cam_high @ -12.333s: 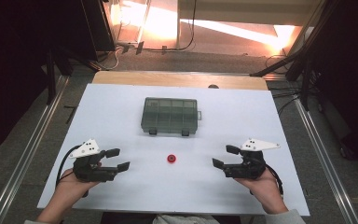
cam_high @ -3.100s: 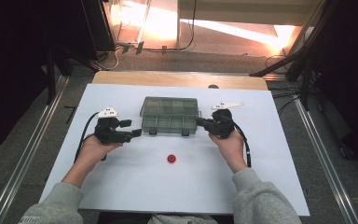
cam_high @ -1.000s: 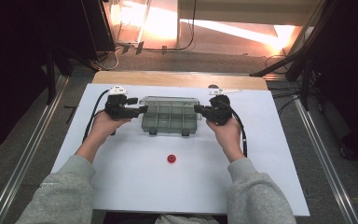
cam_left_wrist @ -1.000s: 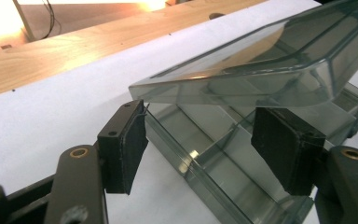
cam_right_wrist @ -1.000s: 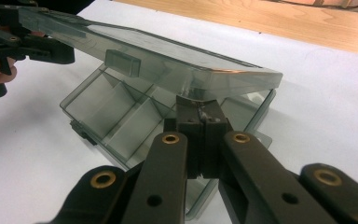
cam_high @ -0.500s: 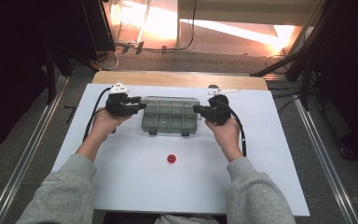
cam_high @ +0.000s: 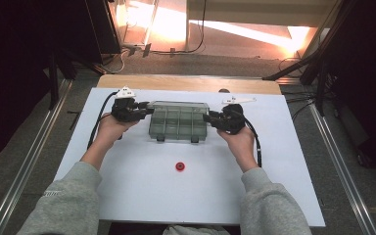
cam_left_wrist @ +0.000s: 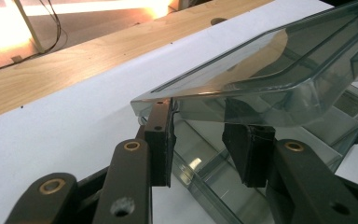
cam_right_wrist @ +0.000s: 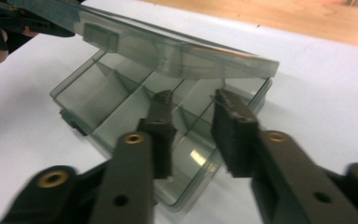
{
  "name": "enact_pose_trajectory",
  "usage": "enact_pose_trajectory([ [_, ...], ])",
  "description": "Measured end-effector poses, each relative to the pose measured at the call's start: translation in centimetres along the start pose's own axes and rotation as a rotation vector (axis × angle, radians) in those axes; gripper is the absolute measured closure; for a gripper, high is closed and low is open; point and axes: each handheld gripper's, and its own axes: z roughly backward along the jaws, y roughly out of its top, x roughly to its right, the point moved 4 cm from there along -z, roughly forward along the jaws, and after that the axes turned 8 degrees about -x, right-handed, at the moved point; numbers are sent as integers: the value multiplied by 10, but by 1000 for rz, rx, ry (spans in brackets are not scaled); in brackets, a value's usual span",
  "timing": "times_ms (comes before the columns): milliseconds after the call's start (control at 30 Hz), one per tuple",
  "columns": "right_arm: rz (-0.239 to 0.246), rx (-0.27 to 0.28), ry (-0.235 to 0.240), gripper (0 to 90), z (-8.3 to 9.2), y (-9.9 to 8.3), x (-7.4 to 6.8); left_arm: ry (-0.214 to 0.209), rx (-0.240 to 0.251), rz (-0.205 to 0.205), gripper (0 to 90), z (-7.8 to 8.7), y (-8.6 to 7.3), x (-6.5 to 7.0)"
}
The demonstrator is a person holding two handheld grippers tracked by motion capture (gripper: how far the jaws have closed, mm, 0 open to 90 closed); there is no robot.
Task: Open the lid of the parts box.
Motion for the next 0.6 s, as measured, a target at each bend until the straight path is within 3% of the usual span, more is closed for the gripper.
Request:
enact_pose_trajectory([
  [267,12,40,-26,531,-11,1,13,-8,1,21,628,0,0,0],
  [467,16,68,-11,524,-14,11,16,-5,-5,17,628,-1,-1,-1],
  [600,24,52,-2,539,-18,15,15,-2,-6,26,628,-3,-1,-1],
])
